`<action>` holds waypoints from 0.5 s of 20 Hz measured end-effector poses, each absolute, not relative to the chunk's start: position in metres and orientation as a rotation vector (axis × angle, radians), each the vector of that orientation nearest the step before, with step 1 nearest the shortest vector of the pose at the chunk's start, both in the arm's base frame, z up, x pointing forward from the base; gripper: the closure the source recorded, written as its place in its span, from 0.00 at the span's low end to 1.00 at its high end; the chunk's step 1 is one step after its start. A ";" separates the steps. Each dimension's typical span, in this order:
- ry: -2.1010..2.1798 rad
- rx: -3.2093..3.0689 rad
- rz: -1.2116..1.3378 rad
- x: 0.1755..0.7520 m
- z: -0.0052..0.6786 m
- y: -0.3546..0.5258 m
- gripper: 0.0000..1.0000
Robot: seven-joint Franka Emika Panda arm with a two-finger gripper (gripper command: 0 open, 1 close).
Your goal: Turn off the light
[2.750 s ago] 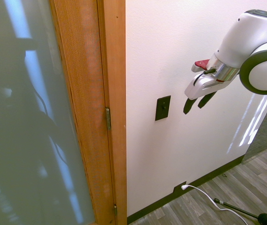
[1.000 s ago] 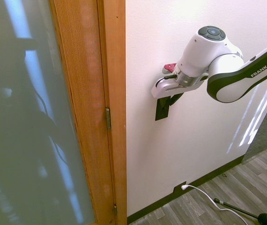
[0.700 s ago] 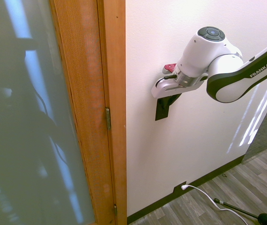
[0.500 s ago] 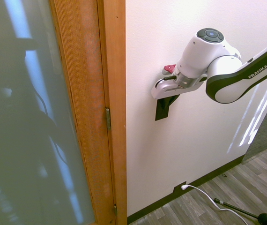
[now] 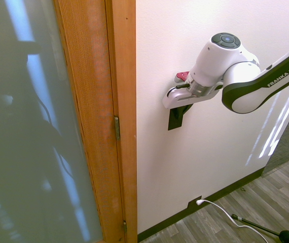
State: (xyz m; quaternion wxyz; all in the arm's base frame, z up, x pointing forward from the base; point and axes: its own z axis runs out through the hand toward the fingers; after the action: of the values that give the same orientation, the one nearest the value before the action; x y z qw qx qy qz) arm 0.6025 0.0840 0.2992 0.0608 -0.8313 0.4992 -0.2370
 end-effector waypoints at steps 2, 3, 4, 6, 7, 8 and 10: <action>1.513 -2.510 -0.717 0.602 0.294 0.083 1.00; 1.513 -2.506 -0.721 0.603 0.294 0.082 1.00; 1.516 -2.501 -0.725 0.603 0.294 0.082 1.00; 1.519 -2.486 -0.737 0.602 0.295 0.082 1.00; 1.521 -2.478 -0.742 0.601 0.296 0.082 1.00; 1.523 -2.469 -0.752 0.600 0.299 0.082 1.00; 1.527 -2.447 -0.783 0.594 0.310 0.083 1.00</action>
State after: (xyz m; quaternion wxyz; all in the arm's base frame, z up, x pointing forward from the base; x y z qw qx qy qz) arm 0.5942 0.0825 0.3096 0.0761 -0.8164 0.5094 -0.2613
